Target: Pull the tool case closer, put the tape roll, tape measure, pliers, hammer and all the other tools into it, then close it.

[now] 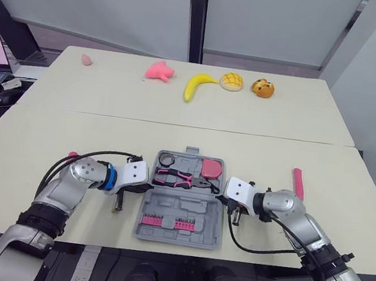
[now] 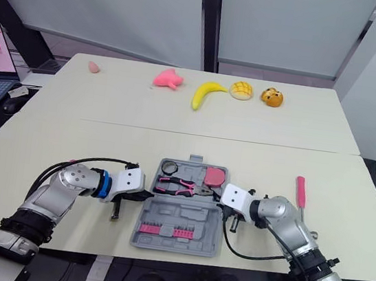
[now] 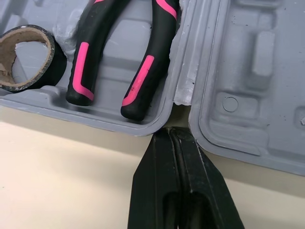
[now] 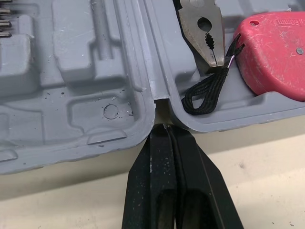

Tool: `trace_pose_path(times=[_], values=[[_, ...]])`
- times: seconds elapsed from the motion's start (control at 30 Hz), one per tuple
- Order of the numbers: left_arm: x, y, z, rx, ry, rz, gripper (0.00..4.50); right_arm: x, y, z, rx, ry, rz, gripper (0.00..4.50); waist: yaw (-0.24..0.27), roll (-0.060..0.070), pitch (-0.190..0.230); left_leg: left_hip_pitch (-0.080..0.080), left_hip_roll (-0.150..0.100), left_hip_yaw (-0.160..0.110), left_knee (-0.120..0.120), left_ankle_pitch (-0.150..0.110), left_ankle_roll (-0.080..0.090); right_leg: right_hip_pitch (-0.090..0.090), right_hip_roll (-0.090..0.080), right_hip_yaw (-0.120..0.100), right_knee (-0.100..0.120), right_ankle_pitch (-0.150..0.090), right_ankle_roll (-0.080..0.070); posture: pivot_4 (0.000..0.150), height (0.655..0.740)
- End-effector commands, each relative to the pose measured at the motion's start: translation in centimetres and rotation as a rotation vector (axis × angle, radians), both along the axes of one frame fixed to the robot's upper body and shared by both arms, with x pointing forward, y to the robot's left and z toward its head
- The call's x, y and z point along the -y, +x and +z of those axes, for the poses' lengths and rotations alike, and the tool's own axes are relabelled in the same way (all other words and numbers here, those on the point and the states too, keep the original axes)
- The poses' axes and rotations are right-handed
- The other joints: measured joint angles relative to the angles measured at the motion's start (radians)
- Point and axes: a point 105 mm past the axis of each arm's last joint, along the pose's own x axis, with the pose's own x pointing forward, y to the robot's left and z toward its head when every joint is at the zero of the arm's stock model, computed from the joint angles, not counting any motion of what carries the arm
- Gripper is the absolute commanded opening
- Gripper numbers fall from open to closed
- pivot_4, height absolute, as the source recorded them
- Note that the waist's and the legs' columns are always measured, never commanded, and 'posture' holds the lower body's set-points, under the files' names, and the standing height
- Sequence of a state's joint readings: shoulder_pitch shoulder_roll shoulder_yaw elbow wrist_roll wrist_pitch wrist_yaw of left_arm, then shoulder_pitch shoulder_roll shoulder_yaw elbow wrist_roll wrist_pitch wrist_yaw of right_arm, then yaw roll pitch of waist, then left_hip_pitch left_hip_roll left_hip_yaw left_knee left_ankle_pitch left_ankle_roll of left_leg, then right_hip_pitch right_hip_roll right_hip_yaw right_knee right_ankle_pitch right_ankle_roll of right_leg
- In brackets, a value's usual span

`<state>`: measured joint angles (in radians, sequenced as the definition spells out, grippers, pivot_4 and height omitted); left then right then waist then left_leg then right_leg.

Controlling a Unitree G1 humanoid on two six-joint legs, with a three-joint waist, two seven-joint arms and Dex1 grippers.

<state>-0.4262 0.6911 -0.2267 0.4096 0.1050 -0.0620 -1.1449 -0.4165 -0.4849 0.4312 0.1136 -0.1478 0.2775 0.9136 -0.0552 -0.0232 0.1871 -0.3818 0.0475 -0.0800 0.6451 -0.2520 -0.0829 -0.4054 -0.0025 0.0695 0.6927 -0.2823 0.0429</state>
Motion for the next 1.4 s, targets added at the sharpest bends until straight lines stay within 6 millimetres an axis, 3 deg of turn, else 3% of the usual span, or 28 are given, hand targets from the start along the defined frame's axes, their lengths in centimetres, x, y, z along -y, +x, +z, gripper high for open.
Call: trace_pose_path(times=[0.03,0.7,0.93,1.1,1.23,1.33,1.4], values=[[1.0,0.4,0.2,0.030,-0.011,-0.024,0.01,-1.1,0.4,1.3,0.053,0.028,0.031,0.00,0.000,0.000,0.000,0.000,0.000,0.000,0.000,0.000,0.000,0.000,0.000,0.000,0.000,0.000,0.000,0.150,0.7255],[0.6,-0.2,-0.2,-0.001,-0.005,-0.030,0.01,-0.6,0.7,1.3,0.041,0.026,-0.006,0.00,-0.001,0.000,0.000,0.000,0.000,0.000,0.000,0.000,0.000,0.000,0.000,0.000,0.000,0.000,0.000,0.150,0.7255],[-0.7,0.2,1.9,0.071,-0.014,-0.025,0.01,1.2,0.6,2.2,0.033,0.037,-0.070,0.00,-0.001,0.000,0.000,-0.001,0.000,0.000,0.000,0.000,0.000,-0.001,0.000,0.000,0.000,0.000,0.000,0.150,0.7255],[-2.7,-0.3,4.2,0.125,-0.040,-0.004,0.01,3.2,-0.2,4.3,0.096,0.047,-0.086,0.00,0.000,0.000,0.000,-0.002,0.000,0.000,-0.001,0.000,0.000,-0.001,0.000,0.000,-0.003,0.000,0.000,0.150,0.7255],[-5.8,-1.6,7.3,0.143,-0.149,0.092,0.01,5.0,-1.4,7.1,0.176,0.101,-0.126,0.00,-0.004,0.000,0.000,-0.002,0.000,0.000,-0.002,0.000,0.000,-0.001,0.000,0.000,-0.003,0.000,0.000,0.150,0.7255],[-9.3,-2.9,8.5,0.116,-0.196,0.239,0.01,7.5,-2.0,8.6,0.213,0.100,-0.197,0.00,-0.003,0.000,0.000,-0.002,0.000,0.000,-0.002,0.000,0.000,-0.001,0.000,0.000,-0.003,-0.001,0.002,0.150,0.7255],[-12.8,-4.6,8.7,0.072,-0.216,0.381,0.01,10.5,-2.5,9.8,0.243,0.086,-0.283,0.00,-0.003,0.000,0.000,-0.002,0.000,0.000,-0.002,0.000,0.000,-0.001,-0.001,0.000,-0.003,-0.003,0.004,0.150,0.7255]])
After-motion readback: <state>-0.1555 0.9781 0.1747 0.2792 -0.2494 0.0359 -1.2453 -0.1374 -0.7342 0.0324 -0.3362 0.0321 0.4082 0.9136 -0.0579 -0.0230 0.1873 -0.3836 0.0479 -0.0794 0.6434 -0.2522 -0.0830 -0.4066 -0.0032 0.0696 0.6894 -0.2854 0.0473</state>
